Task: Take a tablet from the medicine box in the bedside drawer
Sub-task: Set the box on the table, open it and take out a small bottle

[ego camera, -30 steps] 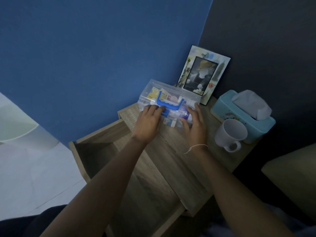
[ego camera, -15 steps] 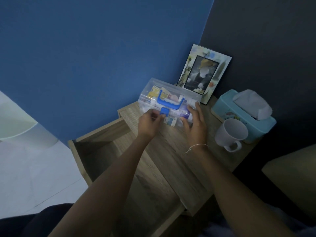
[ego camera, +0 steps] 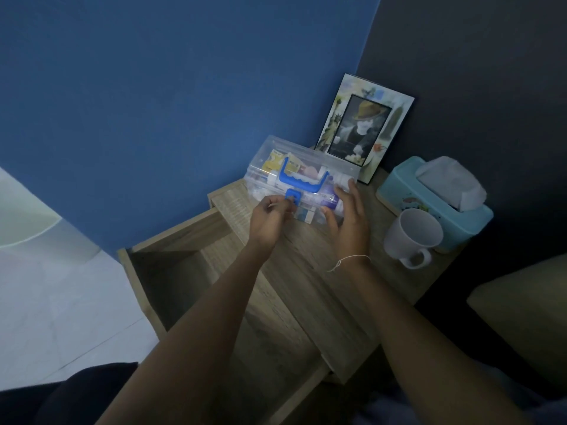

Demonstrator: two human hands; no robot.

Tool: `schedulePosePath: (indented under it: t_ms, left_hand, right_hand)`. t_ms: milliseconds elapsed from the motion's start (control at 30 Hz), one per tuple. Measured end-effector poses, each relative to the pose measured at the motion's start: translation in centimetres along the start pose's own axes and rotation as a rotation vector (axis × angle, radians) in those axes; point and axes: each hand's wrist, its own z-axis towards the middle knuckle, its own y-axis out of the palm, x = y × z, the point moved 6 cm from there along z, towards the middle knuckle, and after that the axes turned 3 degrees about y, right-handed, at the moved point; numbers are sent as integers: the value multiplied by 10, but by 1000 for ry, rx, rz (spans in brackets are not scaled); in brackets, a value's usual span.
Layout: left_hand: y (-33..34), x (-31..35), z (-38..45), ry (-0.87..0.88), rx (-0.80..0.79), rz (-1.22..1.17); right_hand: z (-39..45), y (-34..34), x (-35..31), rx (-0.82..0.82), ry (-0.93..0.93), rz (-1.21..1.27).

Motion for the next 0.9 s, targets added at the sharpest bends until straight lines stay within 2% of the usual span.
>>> schedulePosePath:
  t_ms: [300, 534, 667, 800, 900]
  left_hand:
    - [-3, 3, 2, 94, 17, 114]
    - [-11, 16, 0, 373, 195, 544]
    - [1, 21, -12, 687, 31, 909]
    - [-1, 15, -15, 713, -58, 1075]
    - [-7, 21, -18, 728, 24, 1011]
  right_hand:
    - [0, 1, 0, 0, 1, -25]
    - [-1, 1, 0, 10, -12, -34]
    - [-1, 1, 1, 16, -4, -19]
    - [-1, 0, 0, 5, -2, -4]
    - [-2, 0, -1, -7, 17, 1]
